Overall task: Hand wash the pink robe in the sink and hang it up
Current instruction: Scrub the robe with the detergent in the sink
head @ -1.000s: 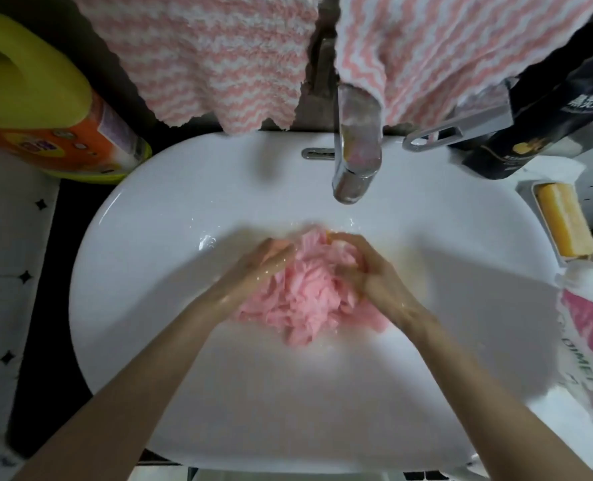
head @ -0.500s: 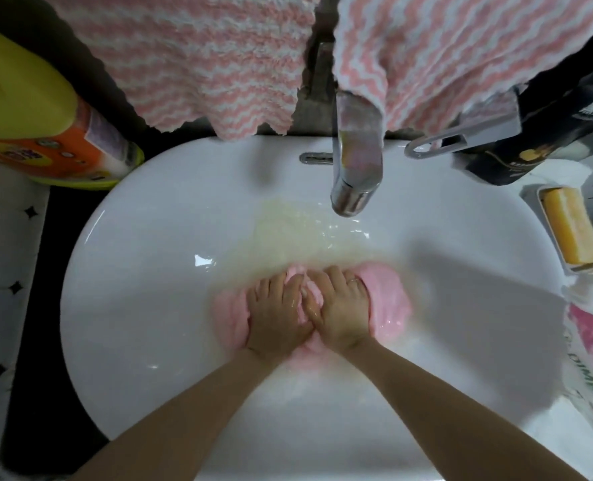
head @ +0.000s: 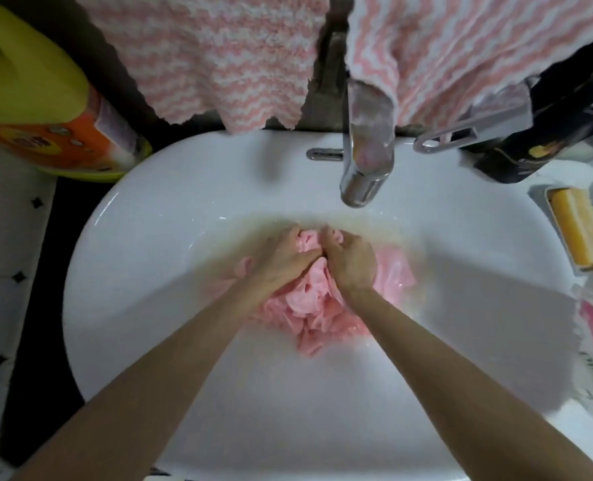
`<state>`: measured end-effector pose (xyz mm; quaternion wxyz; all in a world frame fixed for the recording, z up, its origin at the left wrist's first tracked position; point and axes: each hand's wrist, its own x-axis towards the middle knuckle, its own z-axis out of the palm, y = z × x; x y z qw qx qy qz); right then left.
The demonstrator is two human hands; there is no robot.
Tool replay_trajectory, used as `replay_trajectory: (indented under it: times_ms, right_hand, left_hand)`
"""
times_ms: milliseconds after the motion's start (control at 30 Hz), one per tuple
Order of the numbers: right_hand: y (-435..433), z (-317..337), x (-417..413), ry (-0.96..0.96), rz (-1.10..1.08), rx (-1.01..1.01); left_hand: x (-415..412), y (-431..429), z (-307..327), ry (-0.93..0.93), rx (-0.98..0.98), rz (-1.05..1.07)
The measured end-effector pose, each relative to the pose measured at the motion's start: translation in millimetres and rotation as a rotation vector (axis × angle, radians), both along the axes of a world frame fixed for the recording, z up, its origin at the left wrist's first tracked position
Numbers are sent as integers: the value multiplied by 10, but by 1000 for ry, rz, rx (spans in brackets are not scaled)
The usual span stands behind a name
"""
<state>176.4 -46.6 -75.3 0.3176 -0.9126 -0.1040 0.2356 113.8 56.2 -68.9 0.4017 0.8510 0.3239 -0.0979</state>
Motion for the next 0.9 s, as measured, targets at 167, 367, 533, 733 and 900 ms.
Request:
replay_trajectory:
  times_ms: [167,367,533,733,900]
  right_hand:
    - [-381,583,-12,141,83,322]
    - [-652,172,-315,-301,536,-170]
    - [-681,-177,-499,-377,568,-236]
    - [-492,-305,-412,-536,470,-185]
    - [-374,-414,-311,-549,348,-65]
  left_hand:
    - [-372,169,685,-214,-520,32]
    - [-759,-213,23,-1,302,-404]
    - [-838,-490,-329,-109,562,-277]
    - [-678,-545,-483,-287,727,-108]
    - [-486,-495,-564,-323,775,-18]
